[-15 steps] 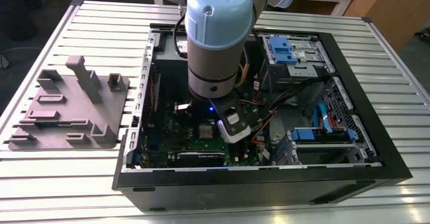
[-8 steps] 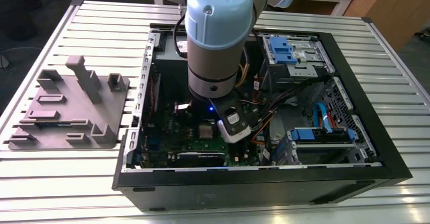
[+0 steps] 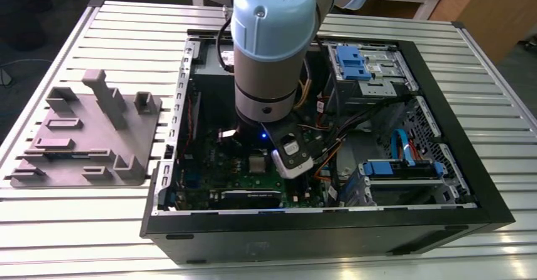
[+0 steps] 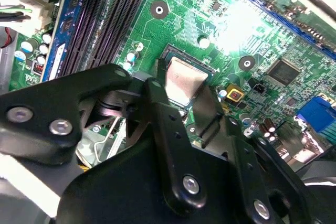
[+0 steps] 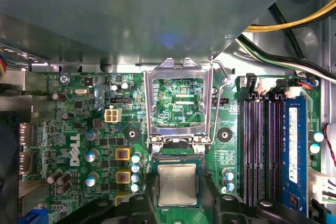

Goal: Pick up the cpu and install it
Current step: 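Place the cpu into insertion slot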

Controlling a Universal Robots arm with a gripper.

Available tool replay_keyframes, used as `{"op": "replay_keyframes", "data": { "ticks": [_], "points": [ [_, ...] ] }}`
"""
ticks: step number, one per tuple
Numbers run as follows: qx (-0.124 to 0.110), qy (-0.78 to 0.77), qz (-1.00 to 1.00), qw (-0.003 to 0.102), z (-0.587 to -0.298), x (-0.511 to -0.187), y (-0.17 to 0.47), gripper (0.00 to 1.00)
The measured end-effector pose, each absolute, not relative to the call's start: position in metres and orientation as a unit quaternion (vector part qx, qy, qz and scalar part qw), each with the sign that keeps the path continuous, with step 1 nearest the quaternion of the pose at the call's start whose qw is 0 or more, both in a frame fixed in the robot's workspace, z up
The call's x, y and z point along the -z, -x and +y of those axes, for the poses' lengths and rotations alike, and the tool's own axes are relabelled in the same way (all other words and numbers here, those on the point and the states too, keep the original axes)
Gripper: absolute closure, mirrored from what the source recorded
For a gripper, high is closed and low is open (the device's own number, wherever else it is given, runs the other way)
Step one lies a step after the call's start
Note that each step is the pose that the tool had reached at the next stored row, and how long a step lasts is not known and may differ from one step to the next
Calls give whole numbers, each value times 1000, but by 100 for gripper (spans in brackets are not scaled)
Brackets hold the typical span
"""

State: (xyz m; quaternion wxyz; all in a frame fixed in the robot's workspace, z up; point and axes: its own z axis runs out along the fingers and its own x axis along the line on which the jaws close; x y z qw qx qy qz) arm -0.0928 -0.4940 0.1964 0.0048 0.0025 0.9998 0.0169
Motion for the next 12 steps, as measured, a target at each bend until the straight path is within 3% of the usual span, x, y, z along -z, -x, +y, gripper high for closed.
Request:
{"op": "replay_keyframes", "data": {
  "ticks": [1,12],
  "points": [
    [-17,-2,1000,5,-494,-197,93,54],
    [-17,-2,1000,5,-494,-194,93,54]
  ]
}}
